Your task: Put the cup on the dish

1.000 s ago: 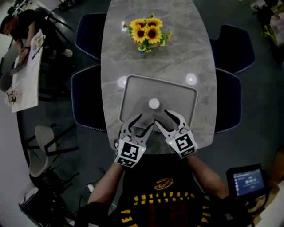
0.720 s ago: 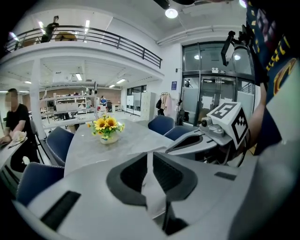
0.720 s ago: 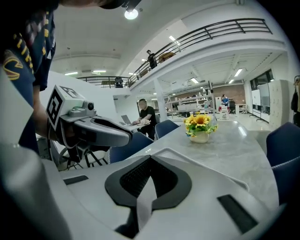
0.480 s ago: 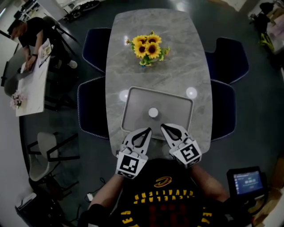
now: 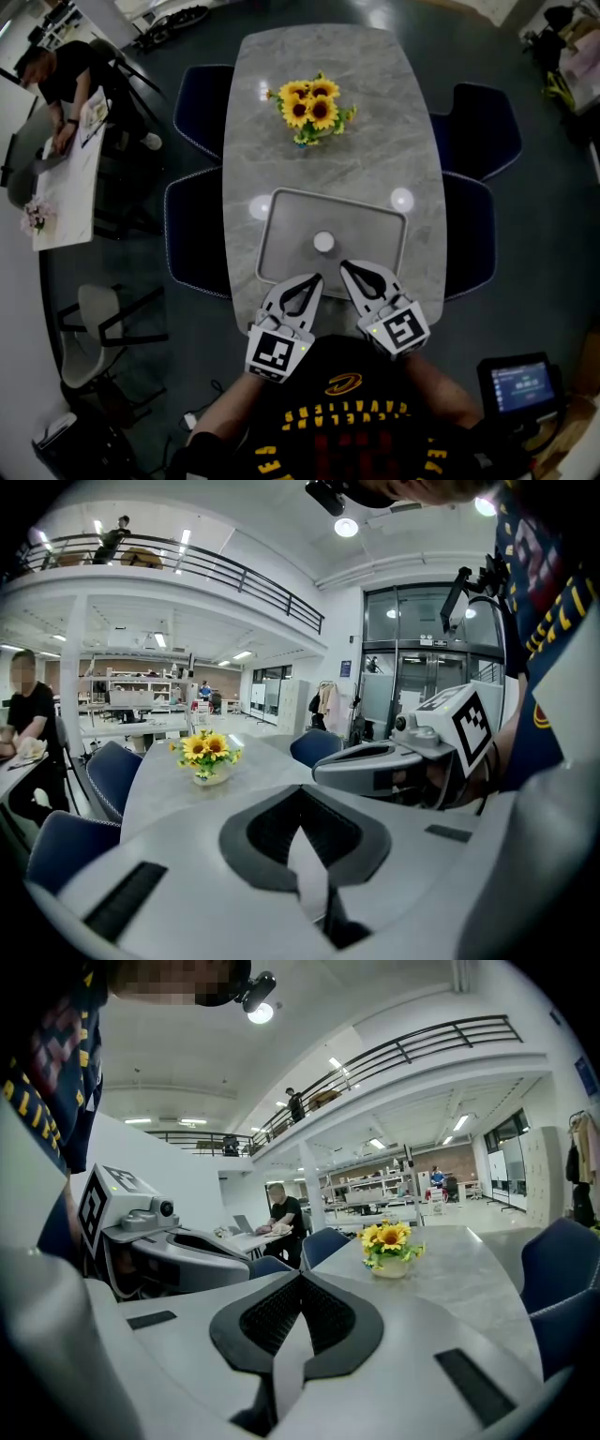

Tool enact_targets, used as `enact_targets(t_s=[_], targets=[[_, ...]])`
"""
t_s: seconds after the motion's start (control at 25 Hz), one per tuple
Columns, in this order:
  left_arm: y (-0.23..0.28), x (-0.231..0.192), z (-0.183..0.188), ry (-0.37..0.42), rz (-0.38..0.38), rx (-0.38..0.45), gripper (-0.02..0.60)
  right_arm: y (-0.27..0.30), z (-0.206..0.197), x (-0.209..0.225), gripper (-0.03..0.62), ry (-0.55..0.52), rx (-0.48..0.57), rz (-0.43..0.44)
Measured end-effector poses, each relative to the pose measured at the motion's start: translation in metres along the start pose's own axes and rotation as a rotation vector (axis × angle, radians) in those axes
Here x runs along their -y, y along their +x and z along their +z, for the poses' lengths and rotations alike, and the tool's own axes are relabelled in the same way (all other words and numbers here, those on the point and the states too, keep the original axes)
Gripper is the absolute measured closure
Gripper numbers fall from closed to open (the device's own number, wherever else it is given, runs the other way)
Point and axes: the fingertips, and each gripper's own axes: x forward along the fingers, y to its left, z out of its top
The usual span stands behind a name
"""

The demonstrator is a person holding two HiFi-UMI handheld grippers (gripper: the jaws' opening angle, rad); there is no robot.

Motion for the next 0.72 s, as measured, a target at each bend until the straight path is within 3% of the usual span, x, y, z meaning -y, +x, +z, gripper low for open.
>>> enact_targets(t_s=[0.48, 0.72], targets=[[0.003, -0.004, 0.008, 0.016, 0.006, 0.013, 0.581, -0.002, 0.006, 0.0, 0.586, 0.003, 0.007, -0.016], [0.0, -0.002, 0.016, -0.014, -0.004, 0.028, 0.58, -0.002, 0.016, -0.002, 0.586, -0.044, 0.019, -0.009]])
